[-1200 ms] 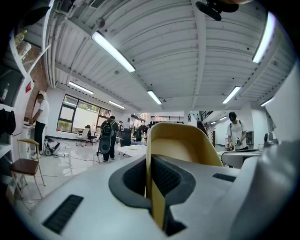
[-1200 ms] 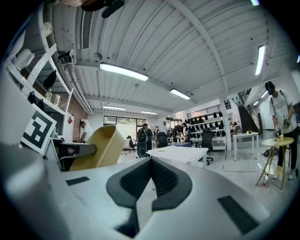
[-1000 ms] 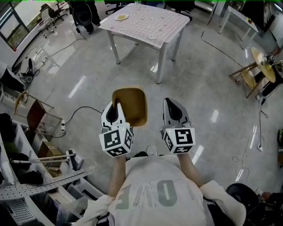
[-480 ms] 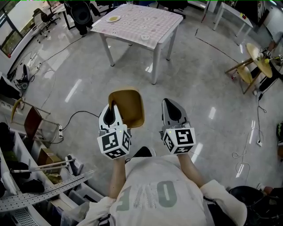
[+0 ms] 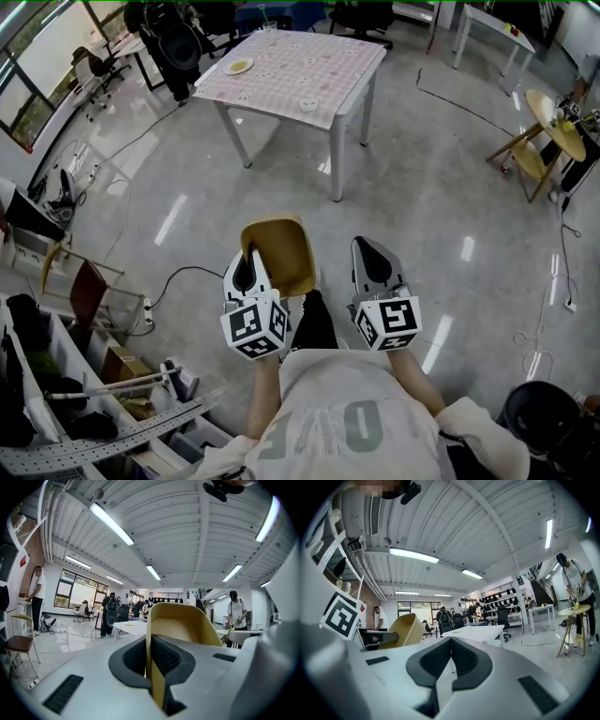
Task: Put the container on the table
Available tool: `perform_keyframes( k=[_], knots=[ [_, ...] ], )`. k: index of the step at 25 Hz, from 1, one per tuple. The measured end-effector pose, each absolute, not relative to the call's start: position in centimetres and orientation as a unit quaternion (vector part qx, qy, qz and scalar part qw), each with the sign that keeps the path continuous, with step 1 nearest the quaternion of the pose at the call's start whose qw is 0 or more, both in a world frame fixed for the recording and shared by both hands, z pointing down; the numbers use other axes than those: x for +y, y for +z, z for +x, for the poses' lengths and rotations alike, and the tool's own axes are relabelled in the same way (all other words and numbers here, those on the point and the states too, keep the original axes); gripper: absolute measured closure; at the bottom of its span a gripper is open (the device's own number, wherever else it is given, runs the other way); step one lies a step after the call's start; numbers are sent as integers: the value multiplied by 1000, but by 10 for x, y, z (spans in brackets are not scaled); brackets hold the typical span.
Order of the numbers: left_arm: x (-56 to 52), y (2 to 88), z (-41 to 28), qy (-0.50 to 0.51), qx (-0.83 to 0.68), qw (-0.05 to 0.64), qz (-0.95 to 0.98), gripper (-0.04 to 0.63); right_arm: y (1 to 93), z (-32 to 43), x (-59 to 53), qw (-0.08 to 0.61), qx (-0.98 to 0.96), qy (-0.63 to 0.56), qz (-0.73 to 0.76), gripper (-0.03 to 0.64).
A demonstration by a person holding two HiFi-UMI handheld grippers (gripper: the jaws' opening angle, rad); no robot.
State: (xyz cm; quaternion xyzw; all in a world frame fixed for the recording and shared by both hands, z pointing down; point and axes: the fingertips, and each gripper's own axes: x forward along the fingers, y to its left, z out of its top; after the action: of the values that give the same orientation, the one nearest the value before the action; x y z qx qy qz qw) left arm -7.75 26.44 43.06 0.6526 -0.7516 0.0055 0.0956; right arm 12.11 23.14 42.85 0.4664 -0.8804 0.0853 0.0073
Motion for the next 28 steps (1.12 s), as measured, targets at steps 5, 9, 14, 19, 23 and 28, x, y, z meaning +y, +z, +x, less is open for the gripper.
perform_keyframes(
  k=[5, 9, 14, 19, 23, 28],
  knots=[
    [206, 412, -70, 3, -743, 70, 666, 568, 417, 135, 187, -11, -875, 72, 479, 588],
    [175, 411, -76, 5, -738, 61, 672, 568, 409, 145, 166, -36, -864, 58, 499, 589],
    [115, 386, -88, -33, -734, 34, 678, 568, 405, 137, 105, -38, -858, 51, 510, 589],
    [43, 386, -106, -48, -724, 48, 686, 568, 414, 107, 30, -22, -860, 64, 506, 589],
    [-24, 376, -132, -69, -726, 57, 682, 568, 399, 74, -40, -13, -869, 52, 492, 589],
    [-111, 364, -171, -77, -728, 47, 680, 568, 377, 19, -136, -2, -879, 22, 476, 588]
  ],
)
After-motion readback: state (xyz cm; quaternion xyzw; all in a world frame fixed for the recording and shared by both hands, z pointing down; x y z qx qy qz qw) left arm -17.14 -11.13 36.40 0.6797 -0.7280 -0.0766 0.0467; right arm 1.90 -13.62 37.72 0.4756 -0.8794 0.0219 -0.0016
